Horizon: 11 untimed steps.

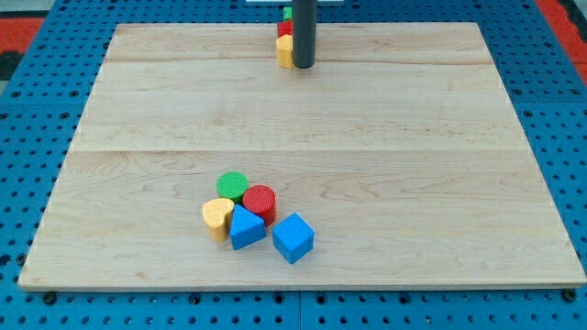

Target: Touch your arm to the right side of the hexagon

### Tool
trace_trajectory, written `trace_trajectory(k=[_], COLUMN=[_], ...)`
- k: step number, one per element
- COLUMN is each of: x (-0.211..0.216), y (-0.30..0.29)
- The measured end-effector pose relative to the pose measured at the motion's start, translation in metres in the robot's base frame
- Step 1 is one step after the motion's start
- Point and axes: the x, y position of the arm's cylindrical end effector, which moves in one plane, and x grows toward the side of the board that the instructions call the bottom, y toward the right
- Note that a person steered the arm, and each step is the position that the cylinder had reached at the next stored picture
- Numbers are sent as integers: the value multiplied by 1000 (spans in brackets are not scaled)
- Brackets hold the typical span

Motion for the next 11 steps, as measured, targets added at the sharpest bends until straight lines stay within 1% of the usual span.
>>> trace_trajectory(k=[1, 2, 3, 5, 6, 7, 9, 10, 11], x=[8, -22, -85, -88, -87, -85, 1, 28, -39], y=[16, 105, 129, 118, 55, 22, -20, 34, 82])
